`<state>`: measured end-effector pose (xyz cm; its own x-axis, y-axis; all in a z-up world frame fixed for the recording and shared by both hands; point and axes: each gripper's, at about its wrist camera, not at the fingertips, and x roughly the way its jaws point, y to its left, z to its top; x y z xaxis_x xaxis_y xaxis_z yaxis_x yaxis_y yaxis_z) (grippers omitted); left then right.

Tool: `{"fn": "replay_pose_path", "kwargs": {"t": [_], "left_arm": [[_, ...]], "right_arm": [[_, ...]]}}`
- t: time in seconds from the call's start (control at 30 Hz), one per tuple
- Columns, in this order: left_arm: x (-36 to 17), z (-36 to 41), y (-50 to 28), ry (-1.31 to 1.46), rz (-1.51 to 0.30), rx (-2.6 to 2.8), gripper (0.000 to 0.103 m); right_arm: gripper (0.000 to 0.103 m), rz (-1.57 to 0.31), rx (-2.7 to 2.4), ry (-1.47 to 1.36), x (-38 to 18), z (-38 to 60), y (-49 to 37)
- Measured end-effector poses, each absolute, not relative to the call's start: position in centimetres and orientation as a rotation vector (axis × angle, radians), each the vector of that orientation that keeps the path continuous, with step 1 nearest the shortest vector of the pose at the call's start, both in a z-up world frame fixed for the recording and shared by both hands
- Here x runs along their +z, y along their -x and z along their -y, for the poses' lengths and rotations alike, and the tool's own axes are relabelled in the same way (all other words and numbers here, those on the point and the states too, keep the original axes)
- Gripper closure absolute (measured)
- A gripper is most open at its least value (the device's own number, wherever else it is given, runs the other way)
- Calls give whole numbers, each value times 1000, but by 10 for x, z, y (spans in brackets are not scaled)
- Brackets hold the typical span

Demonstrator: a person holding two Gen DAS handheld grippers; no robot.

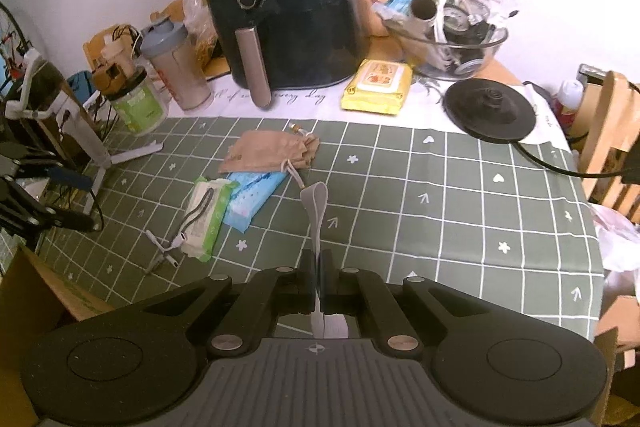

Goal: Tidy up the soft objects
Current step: 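Move the left gripper to the white earphone cable while the right holds the strap, then grasp the white earphone cable with the left gripper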

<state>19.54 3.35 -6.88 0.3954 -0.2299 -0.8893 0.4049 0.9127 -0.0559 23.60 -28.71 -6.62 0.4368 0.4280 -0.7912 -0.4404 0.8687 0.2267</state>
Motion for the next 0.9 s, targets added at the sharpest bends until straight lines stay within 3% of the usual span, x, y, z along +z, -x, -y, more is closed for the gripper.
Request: {"fn": "replay_pose_path", "kwargs": {"t": [0.1,0.4,0.77,0.83,0.9], "left_arm": [[-83,-32,-201,-261,-1122,-415,43],[-122,-30,-216,-404,-1168,-456,50],[-159,-14,-218,-586,-1168,-582,69],[-159,-17,-221,-557,-1192,-602,83],[-159,-18,-221,-544,-1213,-619,90]], "right_arm": [[99,-964,525,-2,-59,292,-230],[99,-935,497,-40,-45,299,-213],[99,-933,469,-64,-40,309,-197],[99,-931,463,-64,-39,311,-194],[99,-930,458,-71,-38,313,-192]]}}
